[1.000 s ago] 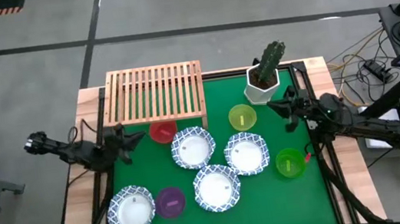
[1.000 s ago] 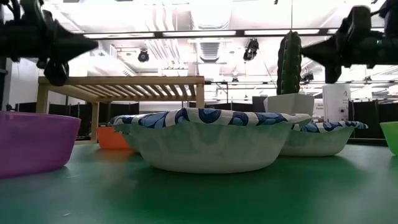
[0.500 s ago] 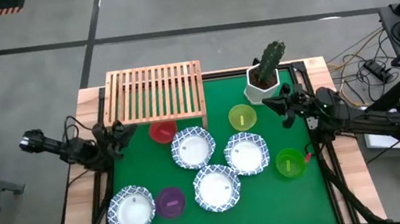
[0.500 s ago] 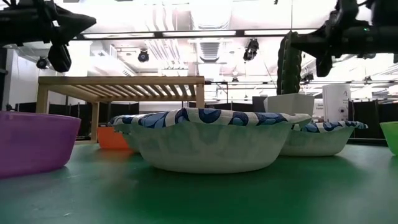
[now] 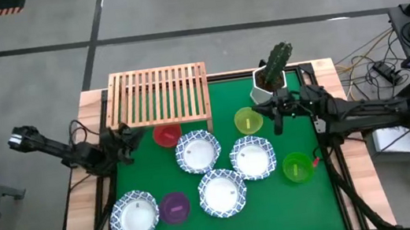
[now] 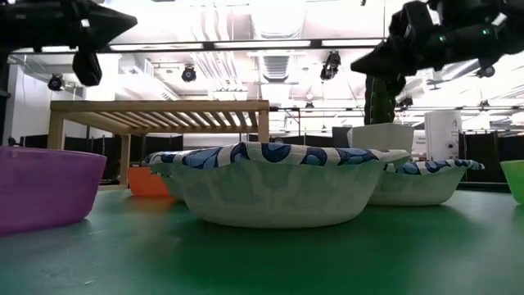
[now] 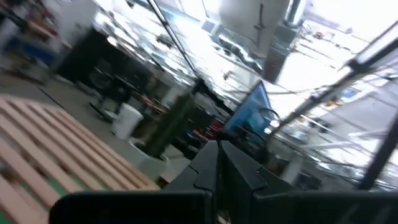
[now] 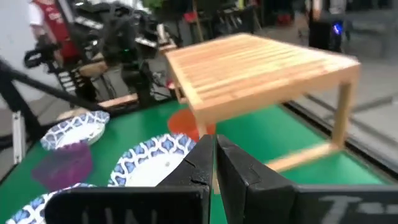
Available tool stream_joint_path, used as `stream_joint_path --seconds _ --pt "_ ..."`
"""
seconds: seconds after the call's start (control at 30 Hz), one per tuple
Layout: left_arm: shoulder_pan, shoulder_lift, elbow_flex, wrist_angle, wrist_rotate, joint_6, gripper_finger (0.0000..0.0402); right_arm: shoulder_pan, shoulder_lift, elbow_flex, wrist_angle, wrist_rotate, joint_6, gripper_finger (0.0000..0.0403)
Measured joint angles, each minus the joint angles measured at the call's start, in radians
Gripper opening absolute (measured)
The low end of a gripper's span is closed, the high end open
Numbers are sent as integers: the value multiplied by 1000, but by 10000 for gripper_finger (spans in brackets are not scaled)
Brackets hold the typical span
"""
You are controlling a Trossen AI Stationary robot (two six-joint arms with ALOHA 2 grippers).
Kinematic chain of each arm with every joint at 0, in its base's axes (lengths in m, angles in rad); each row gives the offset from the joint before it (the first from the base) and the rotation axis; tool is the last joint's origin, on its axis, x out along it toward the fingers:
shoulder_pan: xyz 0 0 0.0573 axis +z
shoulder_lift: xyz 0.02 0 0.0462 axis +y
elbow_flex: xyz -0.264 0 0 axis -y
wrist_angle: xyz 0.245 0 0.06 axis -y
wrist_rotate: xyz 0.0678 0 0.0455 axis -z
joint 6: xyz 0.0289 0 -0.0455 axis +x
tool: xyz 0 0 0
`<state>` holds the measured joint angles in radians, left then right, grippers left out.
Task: Place and stack plates onto a shelf
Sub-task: Put the top right white and blue plate on the shelf
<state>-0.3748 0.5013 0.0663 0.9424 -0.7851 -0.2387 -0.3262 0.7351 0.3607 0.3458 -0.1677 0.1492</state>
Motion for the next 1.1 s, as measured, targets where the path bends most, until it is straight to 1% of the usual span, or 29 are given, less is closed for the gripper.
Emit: stream_joint_path --seconds 0.03,0.1,0.13,0.2,0.23,0.27,0.3,0.33,0.4,0.47,0.53,0.6,0.63,0.73,0.83,1.0,1.1 --pt "0 9 20 0 -19 28 0 11 20 10 -10 -1 -14 9" --pt "0 32 58 -3 6 63 0 35 58 42 -31 0 -42 9" --pt "0 49 82 -9 55 101 0 47 73 57 -51 0 -58 9" --pt "0 79 133 -34 211 190 0 67 100 96 -84 -1 -90 9" --pt "0 96 163 -63 294 227 0 75 114 119 -108 -1 -104 9" --pt "0 113 199 -102 356 257 0 82 126 141 -146 -1 -119 9" --pt "-1 125 238 -158 394 282 0 88 138 165 -196 -1 -133 9" --pt "-1 134 279 -236 404 299 0 92 152 194 -253 -1 -144 9" --pt "1 156 381 -464 373 307 0 99 174 256 -379 0 -162 9" --pt "1 185 489 -744 292 287 0 102 199 324 -505 0 -170 9" --pt "1 226 590 -1015 209 218 0 102 228 389 -646 0 -184 9" --pt "1 270 661 -1204 151 153 0 102 259 448 -787 0 -191 9" --pt "-2 290 683 -1259 138 132 0 102 273 476 -846 0 -192 9" --pt "-11 332 706 -1282 139 124 0 106 319 551 -992 3 -193 9" --pt "-14 354 706 -1274 140 124 0 106 363 610 -1082 3 -214 9" --pt "-14 369 705 -1274 140 101 0 106 429 688 -1154 10 -256 9" --pt "-14 368 707 -1274 140 99 0 106 467 721 -1157 11 -303 9"
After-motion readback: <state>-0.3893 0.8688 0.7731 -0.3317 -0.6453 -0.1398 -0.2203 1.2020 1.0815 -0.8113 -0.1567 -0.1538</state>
